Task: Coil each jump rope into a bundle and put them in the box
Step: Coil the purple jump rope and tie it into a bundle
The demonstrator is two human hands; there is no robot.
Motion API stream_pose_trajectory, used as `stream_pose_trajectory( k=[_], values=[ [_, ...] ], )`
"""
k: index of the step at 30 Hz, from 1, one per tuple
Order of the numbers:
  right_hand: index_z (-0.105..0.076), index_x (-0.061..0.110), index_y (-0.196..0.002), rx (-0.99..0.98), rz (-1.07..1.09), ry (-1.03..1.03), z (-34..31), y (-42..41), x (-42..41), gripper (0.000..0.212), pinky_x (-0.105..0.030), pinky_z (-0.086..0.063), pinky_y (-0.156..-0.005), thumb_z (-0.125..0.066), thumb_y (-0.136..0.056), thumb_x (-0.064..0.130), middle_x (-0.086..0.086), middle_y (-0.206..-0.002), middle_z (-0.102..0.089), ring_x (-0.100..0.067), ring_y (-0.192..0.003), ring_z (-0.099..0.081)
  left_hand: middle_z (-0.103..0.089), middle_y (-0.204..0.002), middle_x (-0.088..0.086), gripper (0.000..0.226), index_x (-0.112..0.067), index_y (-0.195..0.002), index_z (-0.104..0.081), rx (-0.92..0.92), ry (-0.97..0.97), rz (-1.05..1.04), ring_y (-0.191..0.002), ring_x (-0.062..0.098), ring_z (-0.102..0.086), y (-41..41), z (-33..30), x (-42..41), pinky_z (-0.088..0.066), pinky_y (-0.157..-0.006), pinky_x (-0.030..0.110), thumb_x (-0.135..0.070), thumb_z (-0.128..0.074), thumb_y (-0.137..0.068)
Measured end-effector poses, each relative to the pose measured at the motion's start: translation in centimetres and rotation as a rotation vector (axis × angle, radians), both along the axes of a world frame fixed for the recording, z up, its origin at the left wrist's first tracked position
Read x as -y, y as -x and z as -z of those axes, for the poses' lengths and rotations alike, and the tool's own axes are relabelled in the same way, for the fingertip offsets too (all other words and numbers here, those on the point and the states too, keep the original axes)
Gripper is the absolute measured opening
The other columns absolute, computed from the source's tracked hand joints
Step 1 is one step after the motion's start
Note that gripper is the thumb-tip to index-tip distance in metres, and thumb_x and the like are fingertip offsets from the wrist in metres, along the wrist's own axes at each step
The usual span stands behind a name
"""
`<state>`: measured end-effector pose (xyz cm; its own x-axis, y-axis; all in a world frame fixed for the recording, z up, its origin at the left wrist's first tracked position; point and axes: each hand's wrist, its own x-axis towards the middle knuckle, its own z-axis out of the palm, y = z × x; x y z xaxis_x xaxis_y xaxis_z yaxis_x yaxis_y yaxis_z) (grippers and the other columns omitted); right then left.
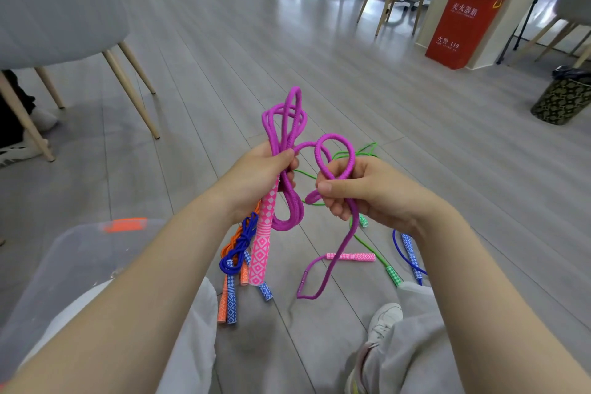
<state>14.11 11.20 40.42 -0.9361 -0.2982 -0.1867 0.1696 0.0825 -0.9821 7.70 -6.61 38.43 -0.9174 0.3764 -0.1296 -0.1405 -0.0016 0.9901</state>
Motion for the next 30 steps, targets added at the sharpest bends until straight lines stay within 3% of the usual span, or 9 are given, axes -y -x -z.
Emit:
stream_pose_trajectory(
  k=[3,9,16,18,21,24,26,27,30],
  values=[
    [-0.066,0.003,-0.091,-0.04,0.039,0.045,-0.2,-0.1,-0.1,0.011,-0.022,-0.047,-0.052,-0.068,-0.08,0.003,-0.01,-0.069,-0.065,-0.017,-0.057,-0.058,-0.055,-0.075,0.0,0.01,-0.01,-0.101,-0.053,-0.017,0.028,0.005,-0.061,0.012,-0.05,-0.2,0.1,0.0,-0.046,-0.067,0.031,-0.012,-0.044,-0.101],
    [-0.065,0.0,-0.095,-0.193,0.303,0.107,0.1,0.6,-0.1,0.007,-0.021,-0.048,-0.049,-0.063,-0.089,0.002,-0.009,-0.068,-0.065,-0.015,-0.053,-0.057,-0.055,-0.074,-0.001,0.012,-0.01,-0.102,-0.055,-0.082,0.162,0.018,-0.064,0.015,-0.05,0.1,0.6,0.2,-0.046,-0.073,0.038,-0.016,-0.044,-0.1],
    [-0.063,0.006,-0.097,-0.112,0.347,-0.029,0.8,0.7,-0.6,0.012,-0.025,-0.053,-0.057,-0.064,-0.087,-0.001,-0.012,-0.078,-0.069,-0.019,-0.061,-0.062,-0.05,-0.069,0.0,0.014,-0.011,-0.091,-0.052,0.091,-0.192,-0.166,-0.057,0.013,-0.047,0.3,0.0,-0.5,-0.043,-0.064,0.031,-0.009,-0.042,-0.1],
    [-0.062,0.01,-0.093,-0.047,0.344,-0.098,0.8,0.6,-1.9,0.008,-0.025,-0.054,-0.059,-0.068,-0.087,0.011,-0.01,-0.08,-0.069,-0.017,-0.064,-0.062,-0.051,-0.067,-0.002,0.016,-0.013,-0.089,-0.053,0.088,-0.248,-0.253,-0.055,0.012,-0.047,1.3,-0.2,0.4,-0.043,-0.064,0.03,-0.009,-0.042,-0.1],
    [-0.059,0.012,-0.085,0.055,0.181,-0.066,0.0,-0.1,-4.2,0.048,-0.028,-0.053,-0.066,-0.069,-0.076,0.059,-0.013,-0.086,-0.068,-0.02,-0.067,-0.061,-0.05,-0.066,-0.003,0.018,-0.013,-0.088,-0.053,0.041,-0.256,-0.382,-0.049,0.008,-0.049,2.6,-0.7,2.2,-0.044,-0.063,0.029,-0.009,-0.041,-0.1],
    [-0.062,0.008,-0.076,0.096,0.044,0.103,-1.1,-1.1,-6.2,0.079,-0.026,-0.051,-0.06,-0.043,-0.069,0.085,-0.022,-0.086,-0.066,-0.024,-0.06,-0.056,-0.048,-0.066,-0.002,0.016,-0.014,-0.091,-0.051,0.027,-0.29,-0.468,-0.045,0.007,-0.048,3.6,-1.0,3.8,-0.043,-0.061,0.029,-0.009,-0.039,-0.101],
    [-0.066,0.005,-0.067,0.117,0.058,0.095,-1.3,-1.6,-7.5,0.084,-0.024,-0.048,-0.055,-0.023,-0.079,0.076,-0.023,-0.077,-0.064,-0.023,-0.056,-0.052,-0.047,-0.066,-0.002,0.015,-0.014,-0.091,-0.049,0.025,-0.306,-0.507,-0.045,0.007,-0.047,4.1,-1.0,4.7,-0.043,-0.059,0.027,-0.008,-0.038,-0.1],
    [-0.066,0.005,-0.063,0.119,0.065,0.04,-1.1,-1.8,-8.1,0.08,-0.025,-0.046,-0.055,-0.023,-0.084,0.068,-0.022,-0.073,-0.063,-0.023,-0.055,-0.05,-0.047,-0.066,-0.002,0.016,-0.015,-0.09,-0.048,0.023,-0.31,-0.526,-0.046,0.007,-0.046,4.3,-1.1,5.1,-0.043,-0.058,0.026,-0.008,-0.038,-0.1],
    [-0.061,0.004,-0.062,0.141,0.072,-0.229,-0.2,-2.5,-9.1,0.046,-0.027,-0.042,-0.059,-0.048,-0.085,0.042,-0.018,-0.071,-0.06,-0.018,-0.055,-0.047,-0.048,-0.066,-0.002,0.014,-0.015,-0.09,-0.049,0.026,-0.298,-0.587,-0.05,0.008,-0.046,4.8,-1.1,5.9,-0.043,-0.059,0.026,-0.008,-0.04,-0.1]
  ],
)
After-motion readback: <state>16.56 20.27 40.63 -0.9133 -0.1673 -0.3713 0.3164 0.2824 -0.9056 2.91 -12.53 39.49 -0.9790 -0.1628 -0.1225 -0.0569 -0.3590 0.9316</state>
